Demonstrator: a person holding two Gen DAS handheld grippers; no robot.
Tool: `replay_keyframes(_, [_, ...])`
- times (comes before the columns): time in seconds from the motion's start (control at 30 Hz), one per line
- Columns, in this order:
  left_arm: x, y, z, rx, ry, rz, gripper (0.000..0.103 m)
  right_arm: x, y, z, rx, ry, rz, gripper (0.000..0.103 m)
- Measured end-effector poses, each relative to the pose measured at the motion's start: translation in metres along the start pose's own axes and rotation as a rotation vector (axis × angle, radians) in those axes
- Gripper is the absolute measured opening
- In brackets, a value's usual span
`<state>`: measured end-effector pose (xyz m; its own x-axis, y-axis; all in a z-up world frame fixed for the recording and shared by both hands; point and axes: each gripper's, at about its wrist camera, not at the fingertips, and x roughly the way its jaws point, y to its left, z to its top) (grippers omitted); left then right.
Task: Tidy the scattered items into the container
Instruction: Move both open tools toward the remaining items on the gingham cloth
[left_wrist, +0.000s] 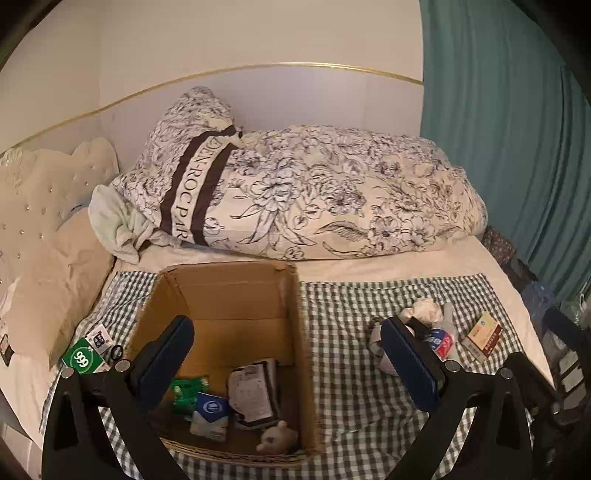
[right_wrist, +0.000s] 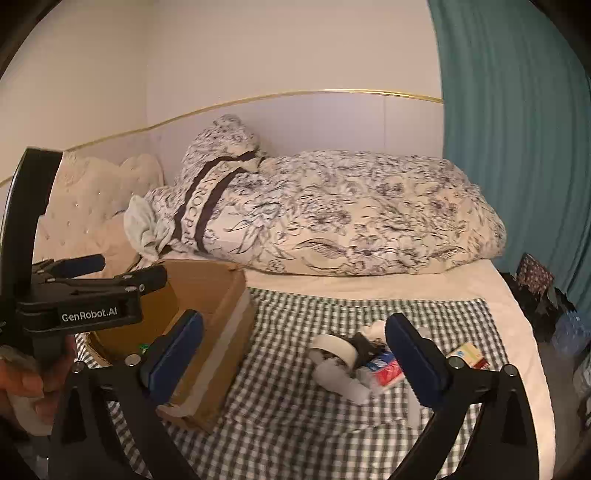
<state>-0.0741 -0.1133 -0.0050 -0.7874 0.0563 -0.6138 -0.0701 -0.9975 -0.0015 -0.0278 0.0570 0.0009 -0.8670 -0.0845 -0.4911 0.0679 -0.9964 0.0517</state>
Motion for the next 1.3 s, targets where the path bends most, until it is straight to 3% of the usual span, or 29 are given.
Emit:
replay_keyframes(0.43, [0.014, -0.071, -0.015, 0.058, -0.004, -0.09, 0.103, -0.028, -0.104, -0.024, 0.169, -0.004, -0.129, 0.103])
replay_keyframes(0.7, [0.045, -0.107, -0.037, 0.11, 0.069, -0.108, 0.103, -0.029, -0.14, -0.039, 0.184, 0.047, -0.204, 0.103])
replay_keyframes(1.3, [0.099, -0.132, -0.053, 0.13, 0.16, -0.099, 0.103, 0.033, -0.205, -0.079, 0.32, 0.214, -0.256, 0.103])
